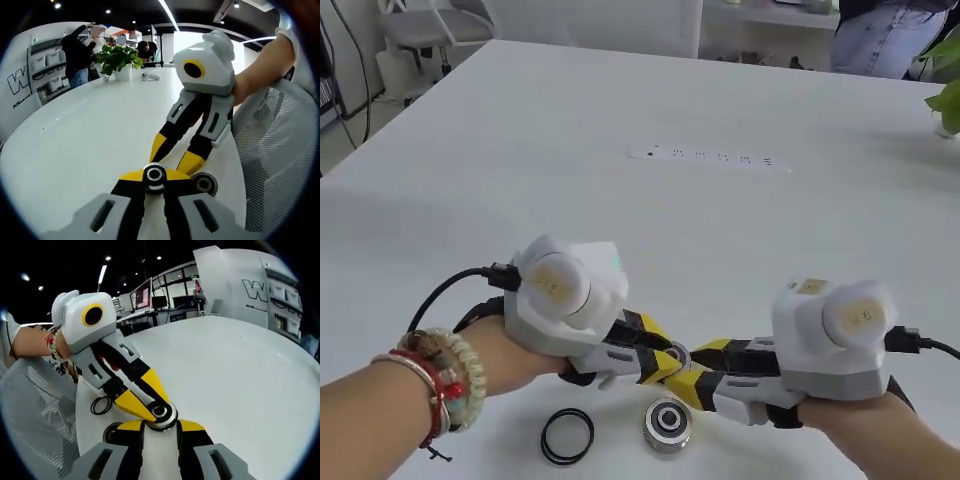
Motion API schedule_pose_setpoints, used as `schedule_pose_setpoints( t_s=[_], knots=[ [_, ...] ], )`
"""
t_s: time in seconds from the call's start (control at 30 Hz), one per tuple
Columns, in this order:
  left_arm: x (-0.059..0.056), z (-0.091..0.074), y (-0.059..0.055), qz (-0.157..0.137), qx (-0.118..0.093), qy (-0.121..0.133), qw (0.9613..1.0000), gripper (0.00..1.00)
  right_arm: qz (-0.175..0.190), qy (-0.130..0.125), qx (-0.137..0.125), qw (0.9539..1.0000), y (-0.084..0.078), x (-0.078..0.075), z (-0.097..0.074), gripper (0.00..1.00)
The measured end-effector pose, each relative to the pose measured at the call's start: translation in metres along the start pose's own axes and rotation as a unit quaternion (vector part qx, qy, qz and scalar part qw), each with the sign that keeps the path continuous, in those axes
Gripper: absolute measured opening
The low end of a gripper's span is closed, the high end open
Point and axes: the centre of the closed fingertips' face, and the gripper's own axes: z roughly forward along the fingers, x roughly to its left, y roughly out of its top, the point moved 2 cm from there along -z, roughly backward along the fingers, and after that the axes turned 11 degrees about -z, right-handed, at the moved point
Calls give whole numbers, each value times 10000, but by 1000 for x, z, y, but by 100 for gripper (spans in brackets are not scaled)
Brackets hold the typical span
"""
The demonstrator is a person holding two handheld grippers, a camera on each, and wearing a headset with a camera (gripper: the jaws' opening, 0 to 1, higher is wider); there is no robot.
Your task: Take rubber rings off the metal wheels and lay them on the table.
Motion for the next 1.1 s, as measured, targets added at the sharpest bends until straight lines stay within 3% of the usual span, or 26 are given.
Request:
schedule_pose_setpoints(
  t_s=[0.4, 0.47, 0.73, 0.97, 1.1],
  knots=[
    [0, 0, 0, -28, -28, 11, 10000, 8, -479, 27, 196, 9987, -4, 0, -3, 17],
    [0, 0, 0, -39, -34, 18, 10000, 8, -528, 21, 254, 9983, -6, -1, -4, 12],
    [1, 0, 0, -74, -55, 39, 9999, 8, -580, 8, 285, 9979, -6, -2, -5, 10],
    [2, 0, 0, -120, -66, 68, 9999, 8, -519, -39, 297, 9982, -7, -5, -6, 2],
    [2, 0, 0, -111, -70, 59, 9999, 7, -72, -181, 293, 9994, -6, -13, -10, 0]
  ],
)
